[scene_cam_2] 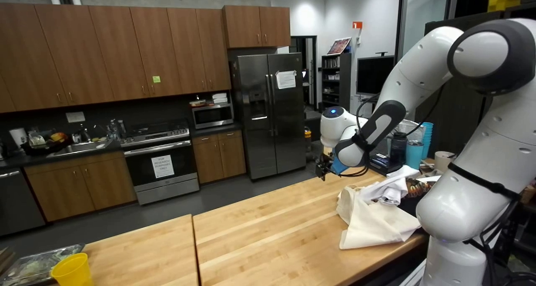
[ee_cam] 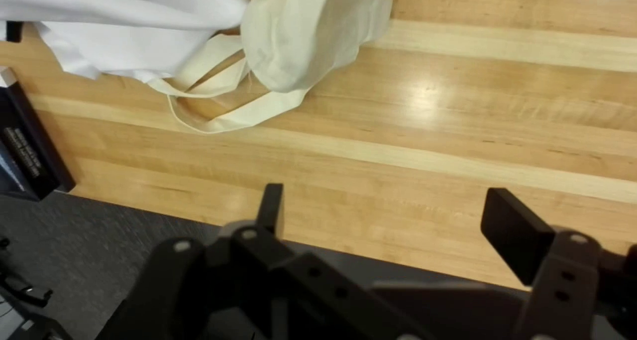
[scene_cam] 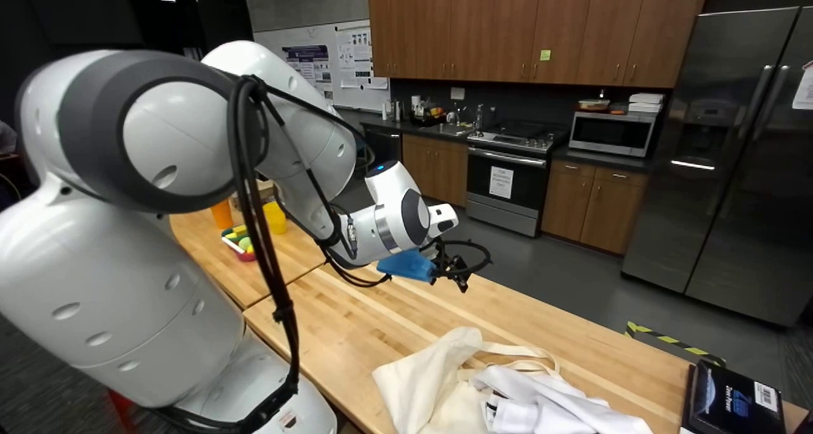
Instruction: Move the bag and the white towel to the right
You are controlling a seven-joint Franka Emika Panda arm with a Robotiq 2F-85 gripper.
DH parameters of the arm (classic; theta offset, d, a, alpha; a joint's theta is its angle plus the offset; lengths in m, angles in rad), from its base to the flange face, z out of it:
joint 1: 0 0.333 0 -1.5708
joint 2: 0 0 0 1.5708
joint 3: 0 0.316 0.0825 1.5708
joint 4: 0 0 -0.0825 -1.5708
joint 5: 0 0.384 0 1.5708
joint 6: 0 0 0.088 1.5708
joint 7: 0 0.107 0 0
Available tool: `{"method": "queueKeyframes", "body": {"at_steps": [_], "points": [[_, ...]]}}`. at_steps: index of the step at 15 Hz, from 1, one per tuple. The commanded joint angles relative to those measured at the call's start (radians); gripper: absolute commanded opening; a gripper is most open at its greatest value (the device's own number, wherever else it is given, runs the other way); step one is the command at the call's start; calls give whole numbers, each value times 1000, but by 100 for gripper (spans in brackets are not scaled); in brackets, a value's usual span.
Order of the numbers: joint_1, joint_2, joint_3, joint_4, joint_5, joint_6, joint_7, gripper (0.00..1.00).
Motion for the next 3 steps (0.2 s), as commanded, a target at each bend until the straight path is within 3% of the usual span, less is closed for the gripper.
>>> {"method": "queueKeyframes", "body": {"at_steps": [1,3], "points": [[-25,-2,27,4,15,-2,-12,100],[-25,-1,28,5,14,-4,-12,100]]}}
